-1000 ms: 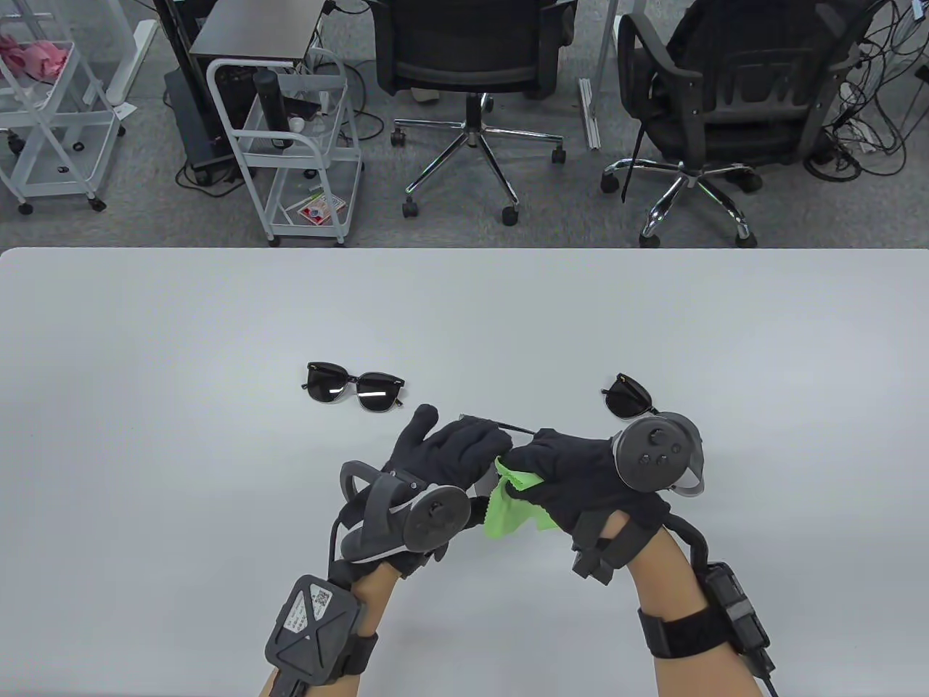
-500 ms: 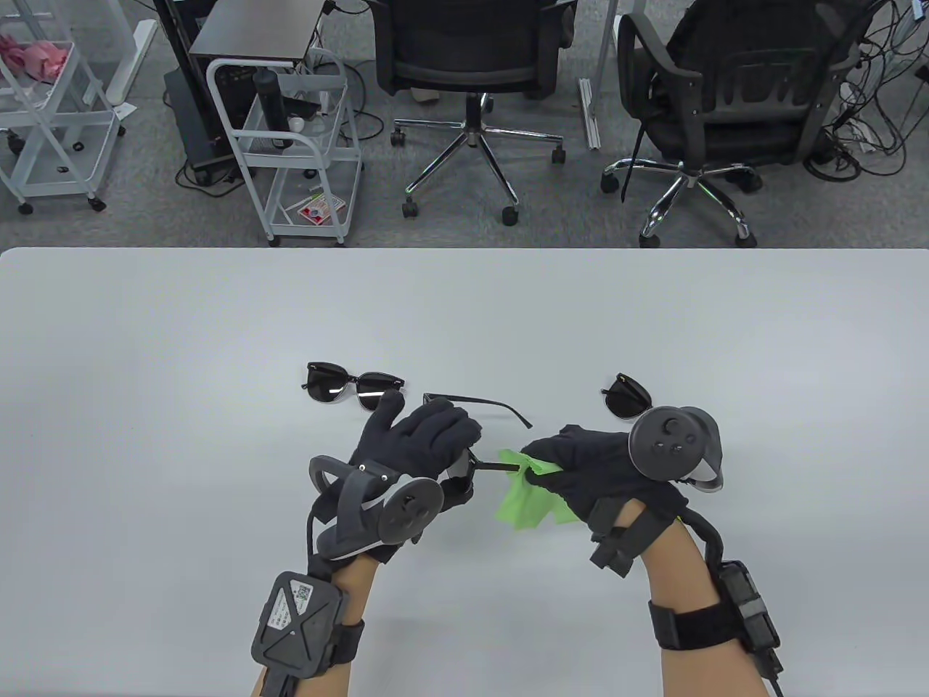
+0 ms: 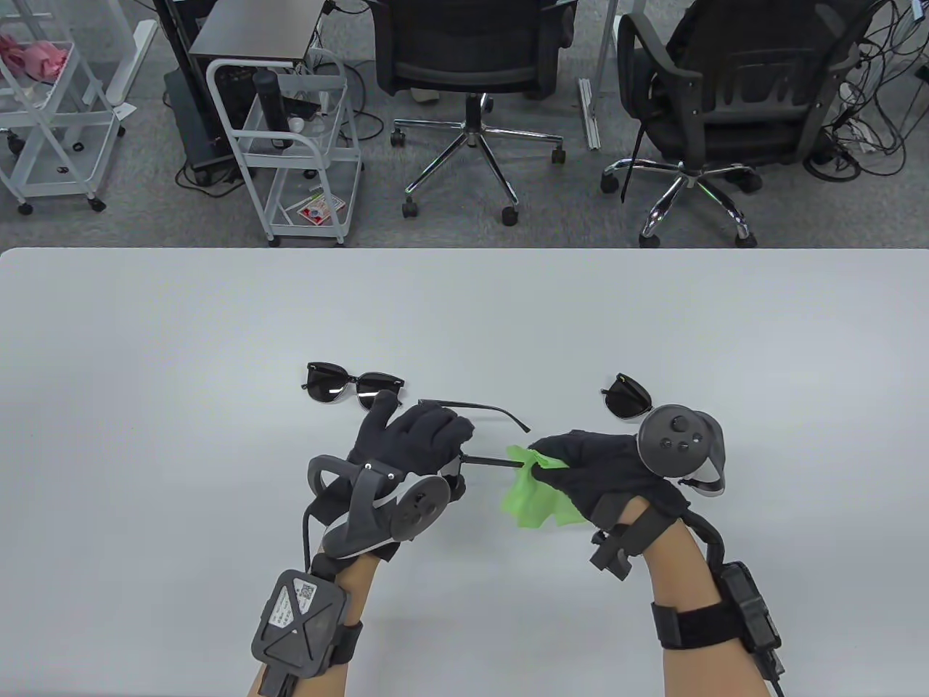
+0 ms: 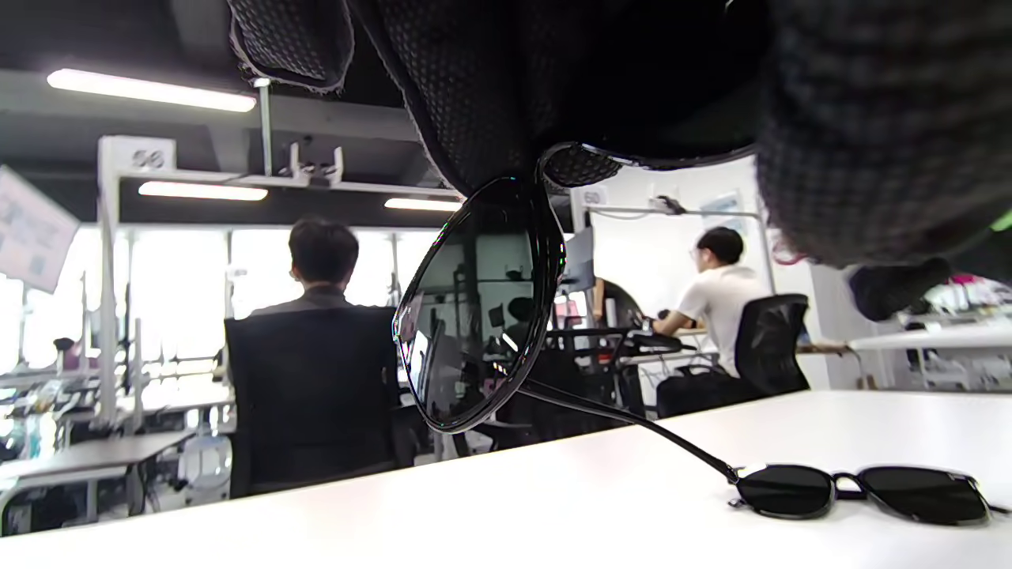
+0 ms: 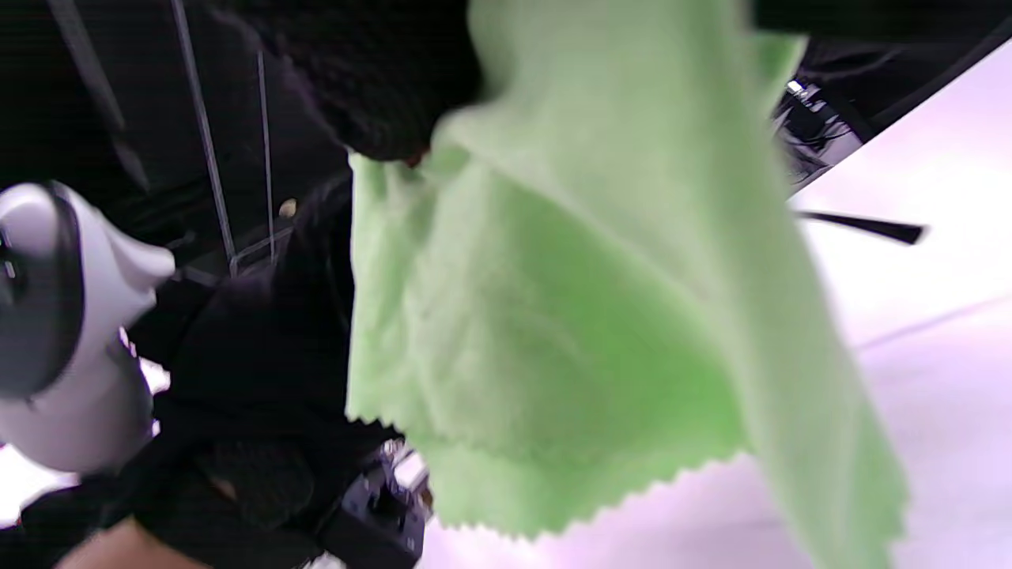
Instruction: Dust sunglasses
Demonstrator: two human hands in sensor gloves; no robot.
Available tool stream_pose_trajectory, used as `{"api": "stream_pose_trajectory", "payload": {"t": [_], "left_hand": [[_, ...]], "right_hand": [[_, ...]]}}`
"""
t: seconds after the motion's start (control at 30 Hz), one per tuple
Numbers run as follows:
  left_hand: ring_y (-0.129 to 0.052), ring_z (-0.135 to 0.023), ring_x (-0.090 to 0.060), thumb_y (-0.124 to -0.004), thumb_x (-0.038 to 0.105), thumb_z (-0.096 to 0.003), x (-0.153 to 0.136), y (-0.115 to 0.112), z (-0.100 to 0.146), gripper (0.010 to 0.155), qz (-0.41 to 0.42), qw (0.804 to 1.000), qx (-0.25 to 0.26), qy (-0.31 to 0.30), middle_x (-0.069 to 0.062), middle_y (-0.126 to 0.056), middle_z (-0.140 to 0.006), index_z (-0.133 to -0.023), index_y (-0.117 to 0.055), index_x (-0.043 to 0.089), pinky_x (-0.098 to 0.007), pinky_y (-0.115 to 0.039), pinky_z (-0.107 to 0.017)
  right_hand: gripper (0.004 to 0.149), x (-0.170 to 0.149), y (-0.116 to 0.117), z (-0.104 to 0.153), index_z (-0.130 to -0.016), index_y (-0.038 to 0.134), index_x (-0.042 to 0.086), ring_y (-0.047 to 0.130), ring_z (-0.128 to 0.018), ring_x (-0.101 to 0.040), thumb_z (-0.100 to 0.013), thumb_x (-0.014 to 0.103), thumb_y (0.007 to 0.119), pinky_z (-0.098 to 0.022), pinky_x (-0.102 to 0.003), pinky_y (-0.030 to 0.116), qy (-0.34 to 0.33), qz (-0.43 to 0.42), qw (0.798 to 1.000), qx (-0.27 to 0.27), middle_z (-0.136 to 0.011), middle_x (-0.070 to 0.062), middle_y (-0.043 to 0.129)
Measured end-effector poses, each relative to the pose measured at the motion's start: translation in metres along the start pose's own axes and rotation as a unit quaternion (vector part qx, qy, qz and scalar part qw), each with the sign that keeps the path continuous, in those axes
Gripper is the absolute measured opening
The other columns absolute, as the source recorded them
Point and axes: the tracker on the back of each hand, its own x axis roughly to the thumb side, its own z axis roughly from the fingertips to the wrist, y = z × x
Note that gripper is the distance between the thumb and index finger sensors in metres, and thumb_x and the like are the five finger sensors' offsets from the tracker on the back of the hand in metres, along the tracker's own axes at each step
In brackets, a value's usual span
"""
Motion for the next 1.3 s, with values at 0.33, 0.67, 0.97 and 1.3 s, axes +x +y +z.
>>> {"api": "stream_pose_trajectory", "payload": {"t": [0.33, 0.67, 0.97, 1.3], "left_hand": [[-0.095, -0.094, 0.002, -0.098, 0.069, -0.0133, 0.021, -0.003, -0.002, 0.080, -0.040, 0.999, 0.006, -0.022, 0.028, -0.084, -0.093, -0.085, -0.065, 0.060, -0.040, -0.068, -0.080], [-0.093, -0.095, 0.002, -0.099, 0.069, -0.0129, -0.023, -0.005, 0.002, 0.083, 0.043, 0.997, -0.001, 0.057, 0.029, -0.084, -0.094, -0.088, -0.064, 0.061, -0.040, -0.068, -0.079], [-0.099, -0.090, -0.003, -0.092, 0.075, -0.0156, -0.034, -0.015, -0.001, 0.086, 0.176, 0.978, -0.064, 0.088, 0.023, -0.087, -0.092, -0.094, -0.065, 0.051, -0.045, -0.068, -0.079], [-0.113, -0.058, -0.014, -0.082, 0.084, -0.0216, -0.055, -0.046, 0.006, 0.094, 0.391, 0.870, -0.172, 0.247, 0.008, -0.099, -0.077, -0.096, -0.074, 0.027, -0.045, -0.078, -0.065]], "right_hand": [[0.042, 0.016, 0.014, -0.009, -0.073, 0.095, 0.008, 0.102, -0.050, -0.032, -0.043, 0.036, 0.085, -0.058, -0.069, 0.064, -0.030, 0.007, 1.000, 0.001, -0.057, -0.009, 0.104], [0.042, -0.019, -0.015, 0.006, -0.073, 0.095, 0.009, 0.102, -0.048, -0.031, -0.043, 0.036, 0.084, -0.058, -0.068, 0.065, 0.028, 0.018, 0.999, -0.038, -0.055, -0.008, 0.104], [0.049, -0.012, -0.026, 0.017, -0.089, 0.084, 0.009, 0.093, -0.077, -0.043, -0.047, 0.035, 0.083, -0.059, -0.072, 0.060, 0.020, 0.026, 0.984, -0.173, -0.086, -0.012, 0.097], [0.044, 0.032, -0.001, 0.011, -0.081, 0.092, 0.013, 0.104, -0.065, -0.034, -0.044, 0.036, 0.087, -0.058, -0.064, 0.072, -0.060, 0.211, 0.954, -0.204, -0.074, -0.007, 0.105]]}}
